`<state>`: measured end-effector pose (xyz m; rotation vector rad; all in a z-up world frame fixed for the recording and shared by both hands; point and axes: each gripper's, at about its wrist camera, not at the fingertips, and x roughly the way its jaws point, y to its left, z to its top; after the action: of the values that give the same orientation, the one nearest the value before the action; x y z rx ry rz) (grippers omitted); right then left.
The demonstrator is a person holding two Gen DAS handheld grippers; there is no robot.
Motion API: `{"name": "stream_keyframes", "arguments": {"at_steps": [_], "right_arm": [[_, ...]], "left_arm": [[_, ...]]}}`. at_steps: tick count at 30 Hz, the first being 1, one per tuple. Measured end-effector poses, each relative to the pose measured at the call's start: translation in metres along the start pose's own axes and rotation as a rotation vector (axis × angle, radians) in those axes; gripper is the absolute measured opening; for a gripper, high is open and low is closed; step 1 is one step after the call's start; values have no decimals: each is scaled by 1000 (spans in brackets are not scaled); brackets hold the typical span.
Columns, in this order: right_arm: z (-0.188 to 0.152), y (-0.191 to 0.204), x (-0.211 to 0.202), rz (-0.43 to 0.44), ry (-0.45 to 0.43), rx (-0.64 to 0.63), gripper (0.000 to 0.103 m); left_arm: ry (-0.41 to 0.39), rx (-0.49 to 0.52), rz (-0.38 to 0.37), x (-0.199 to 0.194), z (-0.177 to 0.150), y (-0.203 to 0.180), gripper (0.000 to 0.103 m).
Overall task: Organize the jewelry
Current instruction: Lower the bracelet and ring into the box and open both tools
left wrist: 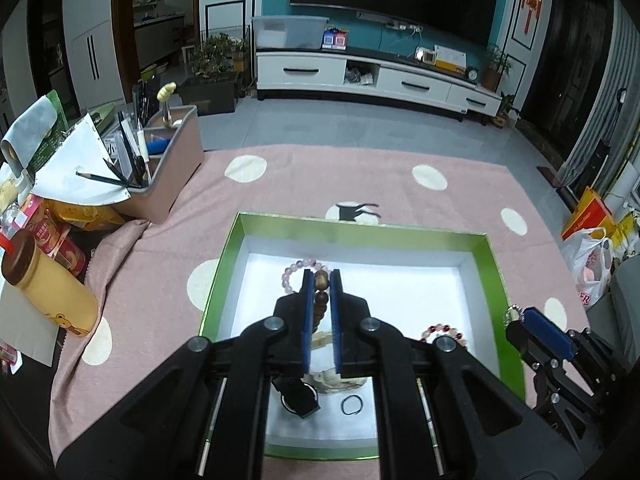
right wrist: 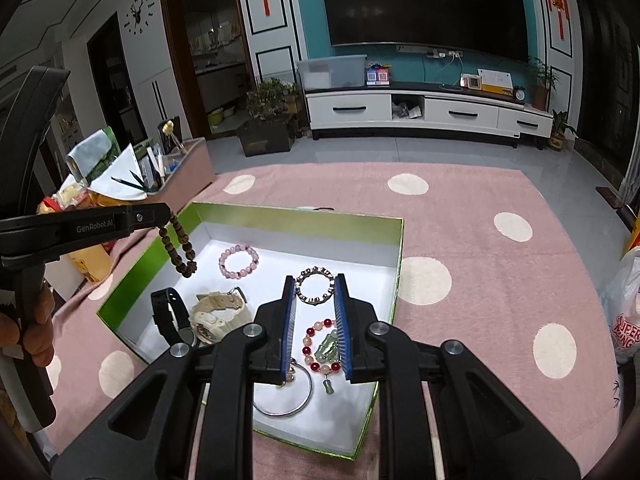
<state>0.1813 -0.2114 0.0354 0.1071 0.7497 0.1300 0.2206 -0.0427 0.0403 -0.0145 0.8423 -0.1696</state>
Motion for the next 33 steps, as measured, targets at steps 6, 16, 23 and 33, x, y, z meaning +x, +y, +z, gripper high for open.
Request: {"name": "stream_keyframes", "arguments": {"at_steps": [6, 16, 23, 33], "right_arm": [[-2, 5, 14, -16, 32, -24, 19], [-3, 11, 32, -20, 103, -33, 19], [0, 17, 41, -24, 138, -45, 19], [-4, 23, 49, -27, 175, -63, 19]], "left_arm": [[52, 20, 11, 19, -9, 0, 7], [102, 107, 7, 32, -22, -18, 8], [123, 159, 11, 35, -28, -19, 8], [161, 196, 23, 42, -37, -16, 8]]}}
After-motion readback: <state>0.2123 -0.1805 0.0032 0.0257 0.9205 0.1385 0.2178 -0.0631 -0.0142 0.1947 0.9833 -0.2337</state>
